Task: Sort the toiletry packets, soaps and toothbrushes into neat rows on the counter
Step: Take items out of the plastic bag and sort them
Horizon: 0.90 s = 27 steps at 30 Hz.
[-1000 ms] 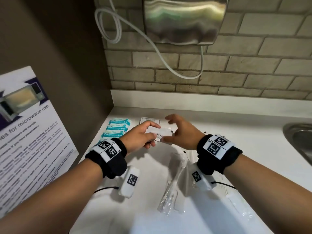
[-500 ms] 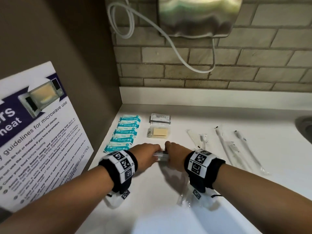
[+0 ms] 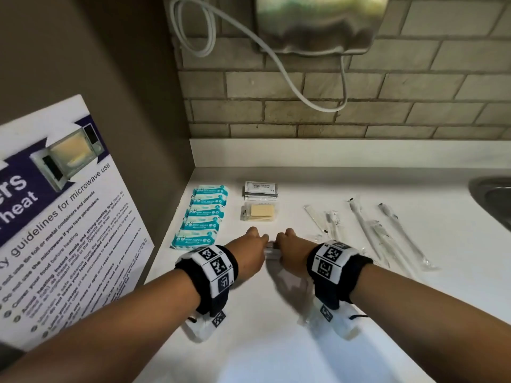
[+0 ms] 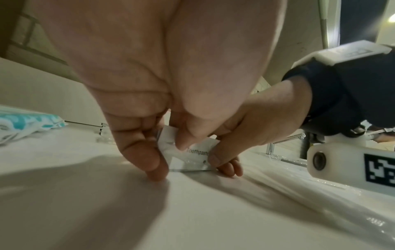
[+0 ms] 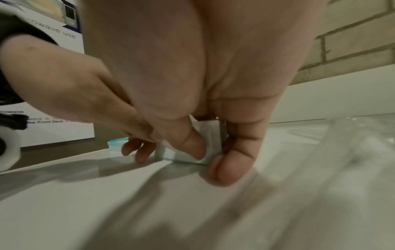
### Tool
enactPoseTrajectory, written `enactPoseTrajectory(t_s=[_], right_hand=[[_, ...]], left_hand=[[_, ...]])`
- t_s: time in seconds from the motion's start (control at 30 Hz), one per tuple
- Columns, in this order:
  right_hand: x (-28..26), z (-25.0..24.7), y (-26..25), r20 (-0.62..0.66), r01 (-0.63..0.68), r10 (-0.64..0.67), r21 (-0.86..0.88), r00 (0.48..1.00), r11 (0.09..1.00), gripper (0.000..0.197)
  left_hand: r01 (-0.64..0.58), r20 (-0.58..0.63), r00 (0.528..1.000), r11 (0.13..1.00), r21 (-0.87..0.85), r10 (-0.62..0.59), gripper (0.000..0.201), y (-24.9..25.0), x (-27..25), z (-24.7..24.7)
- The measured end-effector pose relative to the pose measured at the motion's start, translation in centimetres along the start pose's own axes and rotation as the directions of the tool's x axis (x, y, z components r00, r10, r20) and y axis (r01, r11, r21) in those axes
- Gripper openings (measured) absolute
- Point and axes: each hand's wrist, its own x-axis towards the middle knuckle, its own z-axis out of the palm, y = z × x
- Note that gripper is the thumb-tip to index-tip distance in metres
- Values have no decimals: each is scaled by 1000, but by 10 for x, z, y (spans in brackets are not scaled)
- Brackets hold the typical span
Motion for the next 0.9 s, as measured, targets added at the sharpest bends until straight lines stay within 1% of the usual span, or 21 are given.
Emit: enactPoseTrajectory(t_s=[0.03,0.07,0.1,0.13,0.27,0.33,0.4,0.47,0.53,0.57,0.6,0.67,0.73,0.8,0.9], right_hand=[[-3,-6,2,-12,0,0,53,1000,999,32],[-1,-7,5,-41,10,-7,69,999,998,30],[-3,-11,7,-45,-6,11,104,999,995,30],[-4,-13,11,-80,7,5,147,997,989,31],[-4,-22,14,-95,27,-12,158,995,987,34],[2,-24,14,-76,9,4,171,997,985,35],[7,-28,14,-43,-8,18,207,999,978,36],[11,-31,14,29,-15,7,260,1000,965,30],[16,-32,16,96,-33,-4,384,995,923,14],[17,-33,18,127,-50,-7,442,992,896,15],[19,-33,18,146,-64,-9,486,989,872,20],[22,-32,21,167,-96,2,561,986,822,24],[24,-31,23,172,-113,4,629,985,769,29],[27,-32,25,155,-102,4,626,988,773,30],[29,-32,25,126,-78,8,559,992,825,24]], left_hand=[[2,-7,1000,1000,5,-2,36,-2,0,0],[0,-20,1000,1000,7,0,36,-3,0,0],[-3,-30,1000,1000,-7,3,36,-5,-1,0],[-10,-41,999,999,-34,8,35,-6,-1,0],[-22,-60,998,994,-111,15,31,-12,-2,-3],[-1,-52,999,988,-157,-7,26,-14,-2,-6],[41,-19,999,960,-275,-48,23,-16,-2,-9],[87,18,996,916,-393,-87,30,-20,0,-12],[126,57,992,861,-492,-113,38,-25,3,-16],[140,76,990,842,-522,-117,38,-27,4,-17],[149,88,989,831,-536,-121,36,-29,5,-19],[159,85,987,835,-527,-134,29,-31,7,-19],[148,52,989,888,-436,-140,26,-31,10,-16],[127,21,992,931,-341,-128,27,-30,14,-15],[71,9,997,976,-205,-71,34,-27,17,-17]])
